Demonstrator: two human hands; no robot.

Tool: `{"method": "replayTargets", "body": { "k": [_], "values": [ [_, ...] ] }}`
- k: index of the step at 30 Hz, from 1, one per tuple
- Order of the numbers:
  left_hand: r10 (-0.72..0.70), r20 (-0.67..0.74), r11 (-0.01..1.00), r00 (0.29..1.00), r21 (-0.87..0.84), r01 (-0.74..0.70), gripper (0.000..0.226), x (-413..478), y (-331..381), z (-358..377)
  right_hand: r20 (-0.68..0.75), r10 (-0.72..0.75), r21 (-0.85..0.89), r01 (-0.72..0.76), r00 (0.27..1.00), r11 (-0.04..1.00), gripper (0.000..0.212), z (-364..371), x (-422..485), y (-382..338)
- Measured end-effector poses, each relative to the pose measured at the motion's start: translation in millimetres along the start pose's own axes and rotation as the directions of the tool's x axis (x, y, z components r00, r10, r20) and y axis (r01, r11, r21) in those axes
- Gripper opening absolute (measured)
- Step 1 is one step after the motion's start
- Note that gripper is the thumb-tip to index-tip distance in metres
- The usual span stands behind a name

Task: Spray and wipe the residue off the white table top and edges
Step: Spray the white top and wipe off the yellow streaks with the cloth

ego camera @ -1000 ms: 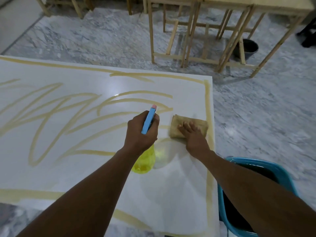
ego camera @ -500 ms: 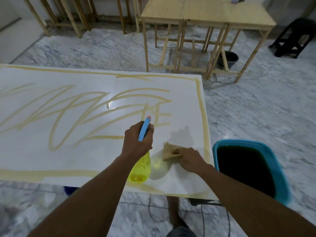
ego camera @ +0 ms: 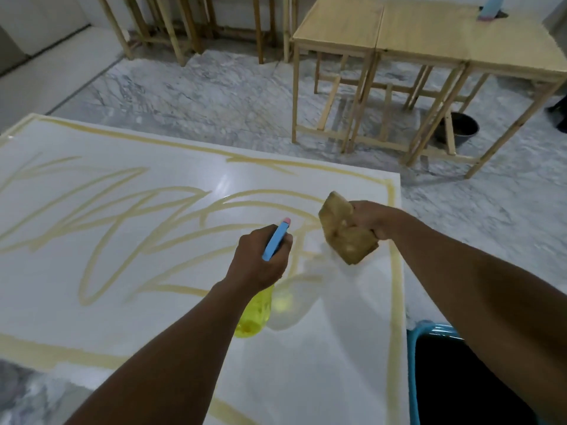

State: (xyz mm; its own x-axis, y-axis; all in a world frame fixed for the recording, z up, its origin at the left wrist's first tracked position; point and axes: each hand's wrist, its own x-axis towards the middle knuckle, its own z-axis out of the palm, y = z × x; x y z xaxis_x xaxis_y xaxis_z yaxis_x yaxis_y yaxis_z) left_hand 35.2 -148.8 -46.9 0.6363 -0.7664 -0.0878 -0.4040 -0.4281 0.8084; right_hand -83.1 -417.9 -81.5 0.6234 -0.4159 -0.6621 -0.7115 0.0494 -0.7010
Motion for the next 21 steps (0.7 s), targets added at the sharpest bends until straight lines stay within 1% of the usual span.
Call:
{"method": "replayTargets", "body": {
  "k": [1, 2, 3, 4, 6, 7, 9, 11, 12, 14, 16, 21],
  "values": [
    [0.002, -0.009, 1.0, 1.0, 0.004, -0.002, 0.03, 10, -1, 0, -0.067, -0.036, -0.18, 0.024, 0.997, 0.983, 0.032, -10, 18, -23],
    [-0.005, -0.021, 1.0, 1.0, -0.002, 0.005, 0.03, 19, -2, 0, -0.145, -0.087, -0.366, 0.028, 0.986, 0.93, 0.036, -18, 37, -43],
    [-0.021, -0.037, 1.0, 0.999, -0.006, 0.02, 0.031, 28, -4, 0, -0.205, -0.145, -0.503, 0.023, 0.968, 0.864, 0.041, -23, 56, -63],
    [-0.035, -0.048, 0.999, 0.998, -0.009, 0.034, 0.031, 33, -5, 0, -0.237, -0.207, -0.593, 0.027, 0.949, 0.804, 0.043, -29, 74, -78],
    [-0.042, -0.06, 0.999, 0.997, -0.014, 0.041, 0.032, 40, -6, 0, -0.226, -0.319, -0.724, 0.06, 0.92, 0.687, 0.041, -35, 106, -94],
    [-0.049, -0.074, 0.999, 0.996, -0.013, 0.048, 0.032, 45, -10, 0, -0.199, -0.351, -0.77, 0.076, 0.915, 0.633, 0.043, -35, 124, -99],
    [-0.06, -0.098, 0.998, 0.993, -0.011, 0.059, 0.032, 52, -15, 0, -0.128, -0.359, -0.816, 0.108, 0.925, 0.568, 0.046, -29, 152, -92],
    [-0.064, -0.112, 0.998, 0.992, -0.008, 0.064, 0.031, 57, -23, 0, -0.055, -0.339, -0.828, 0.147, 0.939, 0.541, 0.046, -9, 175, -66],
    [-0.062, -0.111, 0.998, 0.992, -0.005, 0.061, 0.03, 57, -27, 0, -0.051, -0.349, -0.834, 0.152, 0.936, 0.53, 0.048, 2, 182, -48],
    [-0.072, -0.106, 0.997, 0.992, -0.003, 0.072, 0.029, 55, -32, -1, -0.137, -0.406, -0.84, 0.111, 0.904, 0.531, 0.057, 25, 187, -19],
    [-0.088, -0.112, 0.996, 0.99, -0.014, 0.087, 0.029, 50, -36, -4, -0.184, -0.421, -0.842, 0.079, 0.888, 0.534, 0.062, 44, 183, -3],
    [-0.121, -0.101, 0.992, 0.987, -0.036, 0.118, 0.03, 26, -40, -7, -0.173, -0.434, -0.867, 0.073, 0.884, 0.494, 0.068, 92, 134, 32]
  ]
}}
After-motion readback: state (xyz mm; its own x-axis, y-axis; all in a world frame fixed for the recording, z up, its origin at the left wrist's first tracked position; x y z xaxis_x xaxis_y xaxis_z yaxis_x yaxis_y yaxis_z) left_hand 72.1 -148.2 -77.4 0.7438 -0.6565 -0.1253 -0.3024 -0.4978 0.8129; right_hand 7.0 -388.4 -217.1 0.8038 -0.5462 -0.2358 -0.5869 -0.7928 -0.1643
